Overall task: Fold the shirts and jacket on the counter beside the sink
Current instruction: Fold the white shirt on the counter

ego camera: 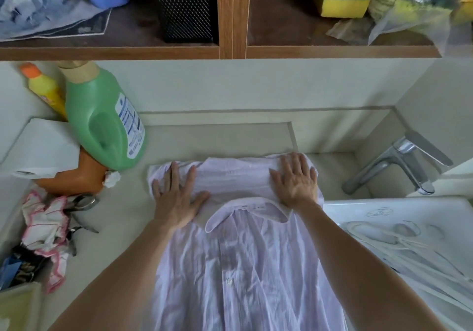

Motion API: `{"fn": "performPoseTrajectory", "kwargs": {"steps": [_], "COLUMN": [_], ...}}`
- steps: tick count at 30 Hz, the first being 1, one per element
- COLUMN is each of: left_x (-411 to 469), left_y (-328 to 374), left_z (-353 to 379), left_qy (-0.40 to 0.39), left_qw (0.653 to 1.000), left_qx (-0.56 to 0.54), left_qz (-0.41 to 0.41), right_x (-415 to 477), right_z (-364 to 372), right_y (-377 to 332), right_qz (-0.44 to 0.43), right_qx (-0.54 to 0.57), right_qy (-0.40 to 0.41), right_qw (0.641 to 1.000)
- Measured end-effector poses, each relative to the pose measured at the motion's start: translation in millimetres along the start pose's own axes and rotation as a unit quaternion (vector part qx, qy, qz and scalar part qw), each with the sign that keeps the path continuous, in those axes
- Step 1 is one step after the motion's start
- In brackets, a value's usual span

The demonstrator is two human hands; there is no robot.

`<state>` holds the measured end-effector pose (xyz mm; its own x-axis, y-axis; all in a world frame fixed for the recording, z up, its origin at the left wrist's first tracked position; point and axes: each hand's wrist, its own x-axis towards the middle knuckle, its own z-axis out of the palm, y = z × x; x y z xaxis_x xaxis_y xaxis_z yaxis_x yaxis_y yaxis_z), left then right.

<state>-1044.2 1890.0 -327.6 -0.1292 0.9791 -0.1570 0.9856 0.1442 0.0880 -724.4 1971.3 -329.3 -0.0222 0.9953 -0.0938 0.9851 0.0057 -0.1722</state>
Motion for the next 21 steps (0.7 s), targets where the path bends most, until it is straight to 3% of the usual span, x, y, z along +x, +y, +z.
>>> {"fn": "performPoseTrajectory", "kwargs": {"steps": [3,6,9,12,14,17,21], "left_x": [29.8,54.7,63.6,60.4,58.7,56.9,48.7], "left_y": [-13.8,-33.1,-43.0,-40.1,-37.5,-36.1,-41.8], "left_z": [-23.1,-54.3,-71.8,-78.6,-85.2,-104.3,-135.4], "left_qy": [-0.079,-0.042,-0.086,-0.075,-0.032,0.090,0.194], "left_qw": [0.994,0.988,0.995,0.997,0.999,0.995,0.977], "left_qx": [-0.073,-0.149,-0.053,0.011,0.016,-0.013,-0.080], "left_qz": [-0.010,0.008,0.015,0.014,-0.017,-0.047,-0.044], "right_x": [22.4,46.2,51.4,50.9,55.5,58.2,48.8], "right_z": [-19.9,-56.6,-76.2,-81.6,-84.6,-101.0,-129.6], "right_y": [9.5,30.0,37.5,24.0,16.8,6.6,-2.5], "right_qz": [-0.009,-0.075,-0.101,-0.100,-0.110,-0.105,-0.152], "right_qx": [0.062,0.071,-0.016,-0.091,-0.118,-0.053,0.035], "right_qy": [-0.079,-0.123,-0.142,-0.181,-0.130,0.020,0.201], "right_qw": [0.995,0.987,0.985,0.974,0.978,0.993,0.967]}}
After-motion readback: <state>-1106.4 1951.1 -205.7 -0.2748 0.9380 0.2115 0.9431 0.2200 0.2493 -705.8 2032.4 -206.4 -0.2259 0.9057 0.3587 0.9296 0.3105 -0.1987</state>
